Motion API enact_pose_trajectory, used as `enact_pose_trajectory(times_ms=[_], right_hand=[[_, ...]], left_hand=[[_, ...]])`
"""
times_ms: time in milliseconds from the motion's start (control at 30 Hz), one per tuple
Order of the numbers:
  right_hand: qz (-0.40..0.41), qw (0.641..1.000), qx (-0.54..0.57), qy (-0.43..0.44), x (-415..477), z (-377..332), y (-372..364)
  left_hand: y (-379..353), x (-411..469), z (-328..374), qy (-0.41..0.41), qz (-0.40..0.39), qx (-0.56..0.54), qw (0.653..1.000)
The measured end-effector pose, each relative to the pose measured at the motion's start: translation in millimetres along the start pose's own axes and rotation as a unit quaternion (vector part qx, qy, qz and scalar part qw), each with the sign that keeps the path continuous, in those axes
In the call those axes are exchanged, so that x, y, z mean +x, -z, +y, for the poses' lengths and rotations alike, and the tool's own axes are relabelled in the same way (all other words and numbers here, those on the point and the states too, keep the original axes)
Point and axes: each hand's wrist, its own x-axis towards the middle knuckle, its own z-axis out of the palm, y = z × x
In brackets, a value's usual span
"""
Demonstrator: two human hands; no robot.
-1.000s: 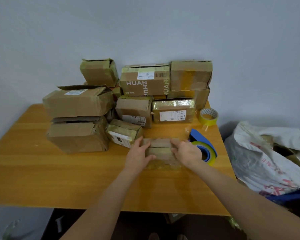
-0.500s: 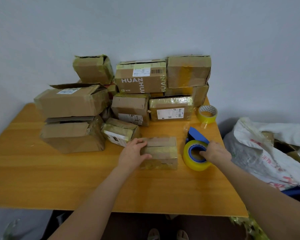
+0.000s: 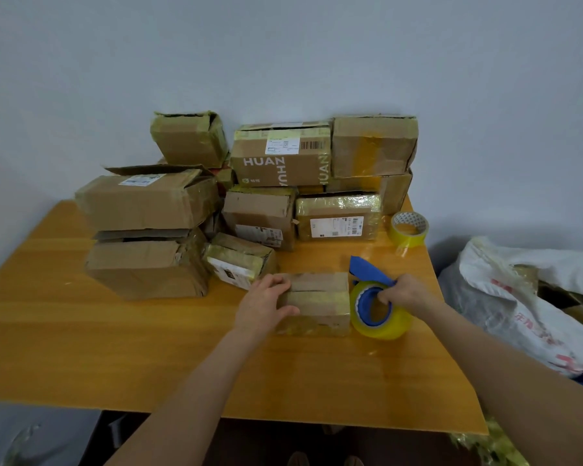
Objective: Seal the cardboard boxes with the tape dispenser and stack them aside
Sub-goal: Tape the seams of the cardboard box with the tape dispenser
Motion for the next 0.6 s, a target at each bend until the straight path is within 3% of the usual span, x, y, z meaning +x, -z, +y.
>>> enact_pose_trajectory(times_ms=[100,200,300,467,600], right_hand=[[-0.048,0.989,0.136,-0.024,-4,5,3],[-0.054,0.979,0.193,-0.033,-7,7,4],[-0.042,0.982,0.182,0.003,-9,3,1],[0.047,0.977,0.163,0.130,-29,-25,46],[-0.031,0.964,0.089,0.248,-63,-63,76]], left_hand=[[2,-2,0,-0.007,-0.004,0.001,1.000],[4,-2,-3,-0.020,-0.024,0.003,0.999],[5,-4,-6,-0.029,-0.035,-0.006,0.999],[6,-1,-4,-0.021,-0.025,-0.027,0.999],[6,2,-3,-0.008,-0.017,-0.056,0.998]])
